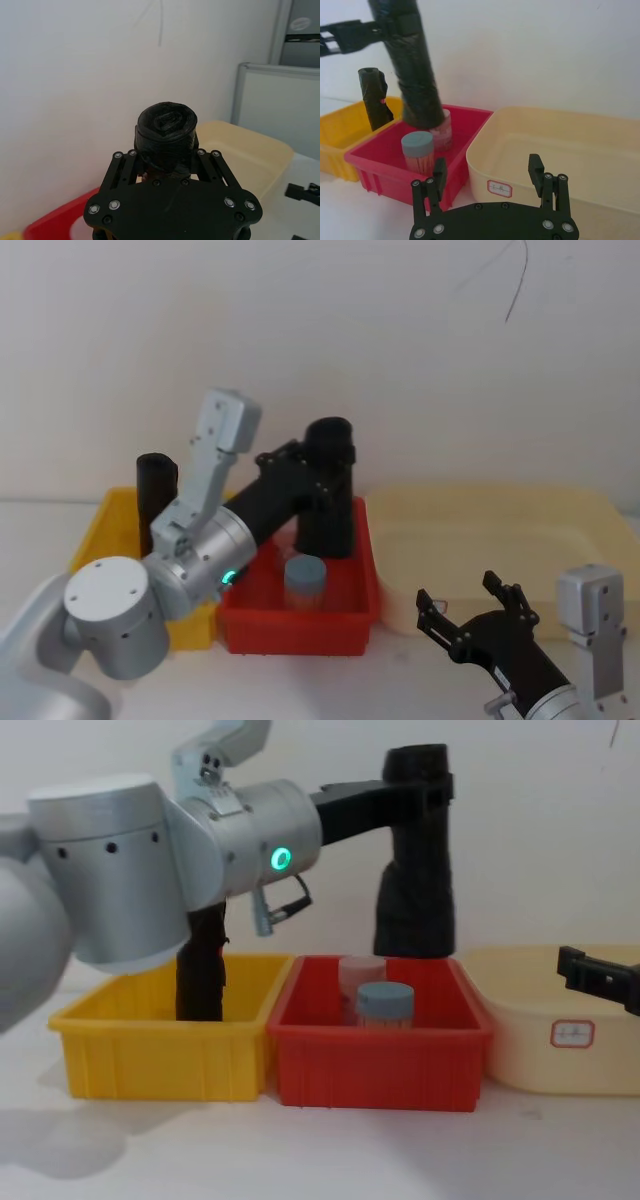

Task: Pick up the garbage bag with the one hand and transfer it to the other hand.

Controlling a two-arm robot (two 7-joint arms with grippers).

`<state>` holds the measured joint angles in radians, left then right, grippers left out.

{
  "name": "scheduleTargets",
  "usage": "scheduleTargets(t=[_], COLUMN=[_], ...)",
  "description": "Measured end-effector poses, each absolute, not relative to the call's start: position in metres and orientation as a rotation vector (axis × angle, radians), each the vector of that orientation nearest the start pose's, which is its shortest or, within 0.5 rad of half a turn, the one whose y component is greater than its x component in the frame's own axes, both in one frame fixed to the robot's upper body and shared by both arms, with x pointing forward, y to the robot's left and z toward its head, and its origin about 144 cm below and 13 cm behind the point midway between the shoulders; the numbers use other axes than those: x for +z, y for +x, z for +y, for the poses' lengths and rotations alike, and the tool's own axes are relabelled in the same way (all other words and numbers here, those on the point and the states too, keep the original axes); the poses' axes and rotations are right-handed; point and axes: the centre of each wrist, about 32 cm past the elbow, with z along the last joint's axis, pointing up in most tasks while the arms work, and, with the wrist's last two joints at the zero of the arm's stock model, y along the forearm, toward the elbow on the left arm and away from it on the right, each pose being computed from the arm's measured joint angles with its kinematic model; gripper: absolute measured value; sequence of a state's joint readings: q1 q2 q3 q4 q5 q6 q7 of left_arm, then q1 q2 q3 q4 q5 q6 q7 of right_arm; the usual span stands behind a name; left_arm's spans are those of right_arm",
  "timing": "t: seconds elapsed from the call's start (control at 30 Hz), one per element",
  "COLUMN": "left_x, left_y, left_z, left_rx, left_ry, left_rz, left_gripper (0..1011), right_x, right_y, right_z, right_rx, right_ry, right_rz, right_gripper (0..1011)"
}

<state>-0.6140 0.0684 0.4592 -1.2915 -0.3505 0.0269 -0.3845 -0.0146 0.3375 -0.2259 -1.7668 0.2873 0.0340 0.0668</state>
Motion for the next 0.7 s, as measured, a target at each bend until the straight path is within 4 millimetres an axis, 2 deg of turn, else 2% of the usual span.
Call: scheduleTargets(t=[0.27,0.7], left_x=[1.273,1.268], left_y=[0.597,0.602], left_z=[0.097,0.084], left_rx=[0.68,0.619], left_ry=[-0.196,-0.204], left_rz=[-0.109,-0.094], left_gripper=[445,445], right_x=[1.189,1.189], right_y=[0.443,0.443], right_z=[-0.237,-0.237], right_rx=[-1.229,-1.229], right_ry=[0.026,0.026], right_rz=[-0.075,-0.075], right_gripper=[1000,1000])
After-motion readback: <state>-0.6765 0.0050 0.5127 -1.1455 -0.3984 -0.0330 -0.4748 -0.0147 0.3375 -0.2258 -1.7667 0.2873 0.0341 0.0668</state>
